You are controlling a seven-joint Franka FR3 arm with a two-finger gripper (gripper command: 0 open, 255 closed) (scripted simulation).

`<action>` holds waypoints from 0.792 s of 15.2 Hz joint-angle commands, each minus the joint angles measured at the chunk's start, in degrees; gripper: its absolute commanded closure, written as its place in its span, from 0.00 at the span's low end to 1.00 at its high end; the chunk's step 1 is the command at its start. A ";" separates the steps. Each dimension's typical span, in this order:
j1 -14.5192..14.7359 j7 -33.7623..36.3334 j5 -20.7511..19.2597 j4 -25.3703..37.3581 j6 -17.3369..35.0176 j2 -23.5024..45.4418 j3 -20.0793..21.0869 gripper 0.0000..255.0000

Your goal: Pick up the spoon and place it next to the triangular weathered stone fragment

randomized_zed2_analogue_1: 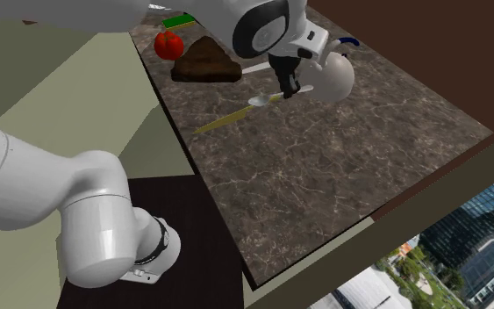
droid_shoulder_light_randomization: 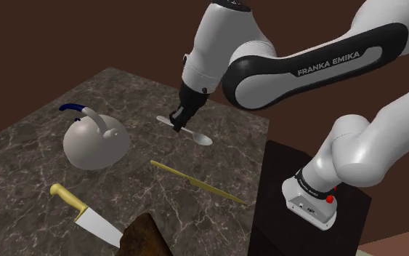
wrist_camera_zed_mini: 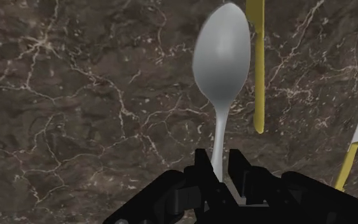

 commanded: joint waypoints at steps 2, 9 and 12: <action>0.70 5.41 -2.07 3.49 0.09 3.38 3.21 1.00; 2.89 18.85 -10.46 14.76 -1.39 14.02 9.49 1.00; 3.66 21.45 -12.67 15.97 -0.45 16.61 10.12 1.00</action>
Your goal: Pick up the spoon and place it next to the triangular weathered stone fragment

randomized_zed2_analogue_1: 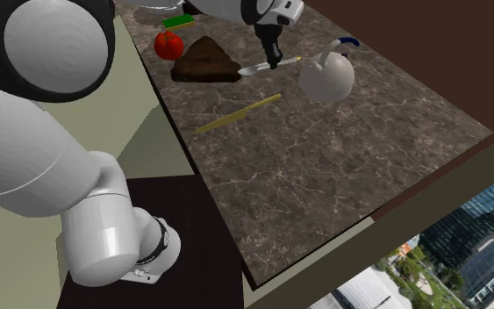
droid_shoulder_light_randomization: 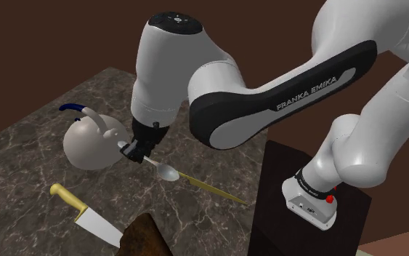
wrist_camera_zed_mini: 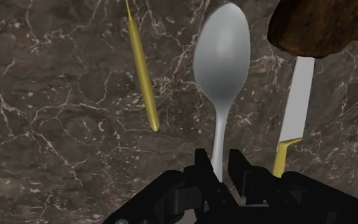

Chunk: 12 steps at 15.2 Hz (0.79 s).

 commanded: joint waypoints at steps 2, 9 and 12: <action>0.26 1.24 -1.15 -0.96 2.02 1.27 0.16 1.00; 0.52 3.17 -3.71 -3.63 6.99 4.02 -0.06 1.00; 0.71 4.18 -5.06 -4.57 9.07 5.38 -0.29 1.00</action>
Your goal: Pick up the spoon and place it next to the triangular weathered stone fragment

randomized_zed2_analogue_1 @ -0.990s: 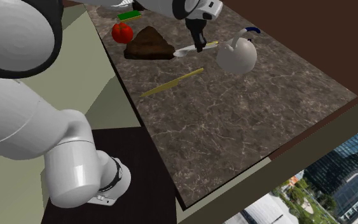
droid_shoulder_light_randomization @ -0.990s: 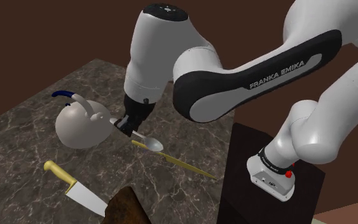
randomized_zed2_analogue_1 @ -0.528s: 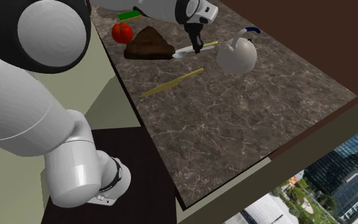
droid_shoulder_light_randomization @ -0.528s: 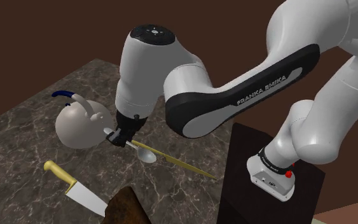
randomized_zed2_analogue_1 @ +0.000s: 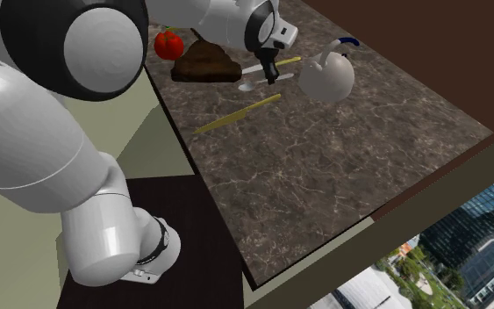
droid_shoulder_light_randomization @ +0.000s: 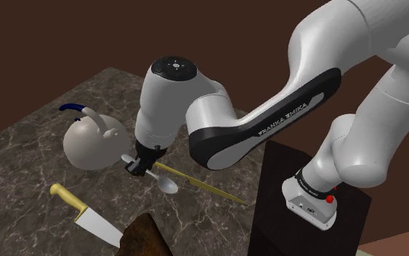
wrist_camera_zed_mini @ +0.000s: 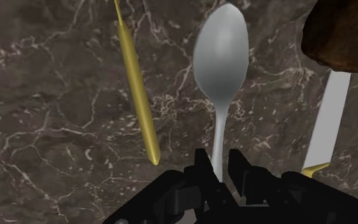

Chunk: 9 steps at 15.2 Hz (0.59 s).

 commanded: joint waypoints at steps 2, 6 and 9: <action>0.22 1.07 -1.44 -0.81 2.02 1.41 -0.28 1.00; 0.64 2.69 -3.62 -1.77 4.69 3.46 -0.85 1.00; 1.09 4.09 -5.49 -2.36 6.70 5.16 -1.47 1.00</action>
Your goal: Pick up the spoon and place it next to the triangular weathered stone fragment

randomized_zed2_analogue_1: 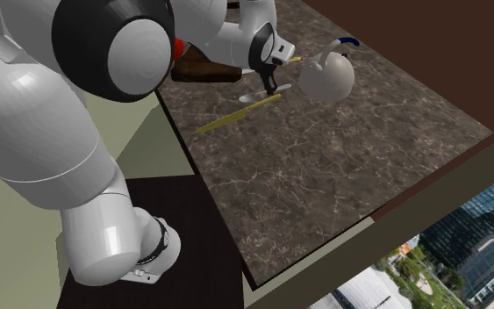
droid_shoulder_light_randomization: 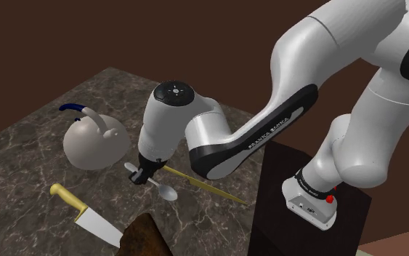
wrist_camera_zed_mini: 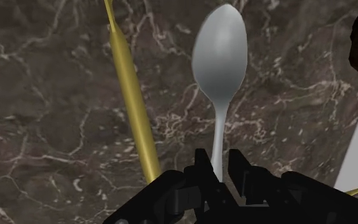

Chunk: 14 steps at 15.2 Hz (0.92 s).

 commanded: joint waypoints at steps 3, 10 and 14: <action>0.19 0.51 -0.62 -0.14 0.62 0.53 -0.20 1.00; 0.19 0.50 -0.61 -0.14 0.61 0.53 -0.20 0.00; 0.19 0.50 -0.61 -0.14 0.61 0.53 -0.20 0.00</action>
